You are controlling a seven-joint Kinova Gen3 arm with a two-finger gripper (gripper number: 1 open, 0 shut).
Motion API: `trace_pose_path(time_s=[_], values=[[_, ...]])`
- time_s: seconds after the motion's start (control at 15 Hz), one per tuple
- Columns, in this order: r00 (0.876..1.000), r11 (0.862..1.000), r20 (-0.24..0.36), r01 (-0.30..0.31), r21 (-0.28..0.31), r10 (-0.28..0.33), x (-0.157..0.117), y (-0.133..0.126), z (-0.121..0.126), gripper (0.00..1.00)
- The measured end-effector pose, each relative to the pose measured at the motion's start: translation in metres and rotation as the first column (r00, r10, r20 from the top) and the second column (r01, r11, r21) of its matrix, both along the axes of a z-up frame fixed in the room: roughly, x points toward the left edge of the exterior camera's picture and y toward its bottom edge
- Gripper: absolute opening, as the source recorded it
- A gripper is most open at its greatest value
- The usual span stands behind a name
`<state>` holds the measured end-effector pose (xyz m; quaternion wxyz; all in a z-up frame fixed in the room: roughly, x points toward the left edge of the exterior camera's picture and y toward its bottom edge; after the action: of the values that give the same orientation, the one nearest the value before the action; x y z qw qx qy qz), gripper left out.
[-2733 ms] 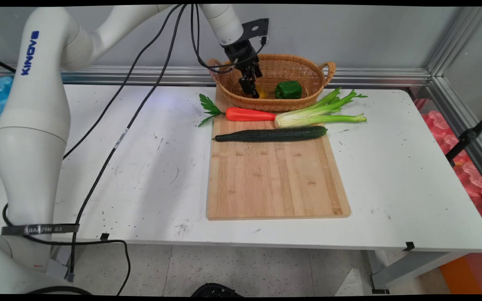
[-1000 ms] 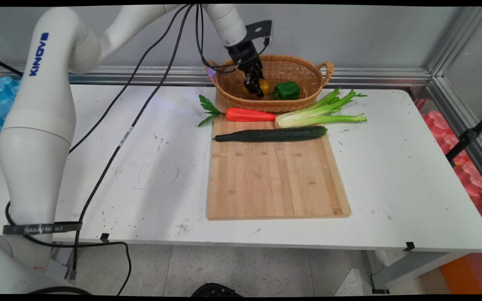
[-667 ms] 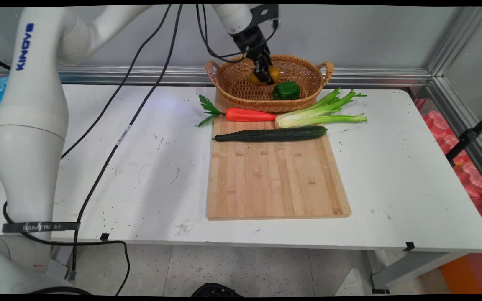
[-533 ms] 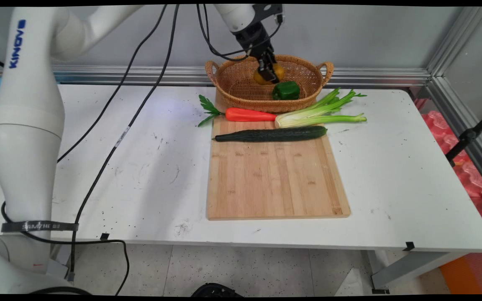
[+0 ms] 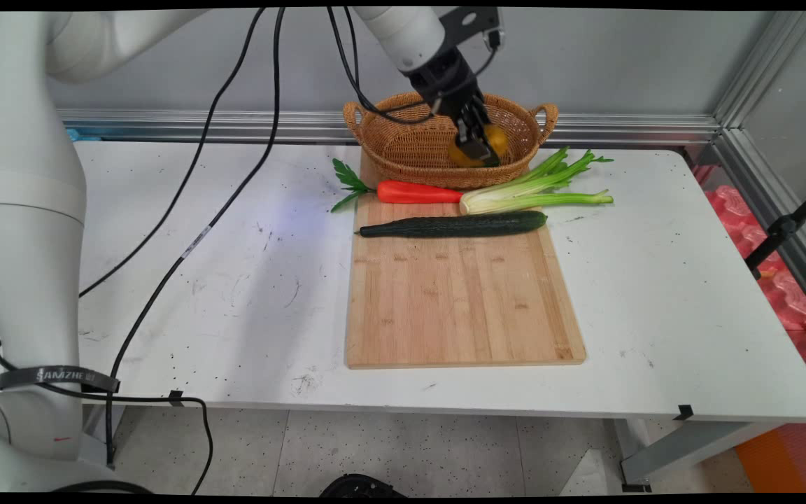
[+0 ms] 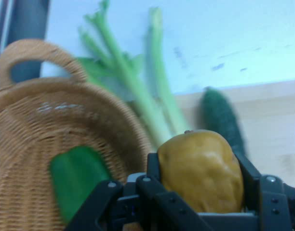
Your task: Place the picked object on the cutting board
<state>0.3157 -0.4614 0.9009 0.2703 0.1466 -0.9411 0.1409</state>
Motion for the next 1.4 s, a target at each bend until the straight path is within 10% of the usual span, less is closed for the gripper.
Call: trace_pose_path(time_s=[0.6,1.4], values=[[0.999,0.999,-0.032,0.037,0.0,-0.037,-0.042,0.073,-0.026,0.0],[0.998,0.998,-0.008,0.063,-0.029,-0.063,-0.07,0.103,-0.091,0.0]])
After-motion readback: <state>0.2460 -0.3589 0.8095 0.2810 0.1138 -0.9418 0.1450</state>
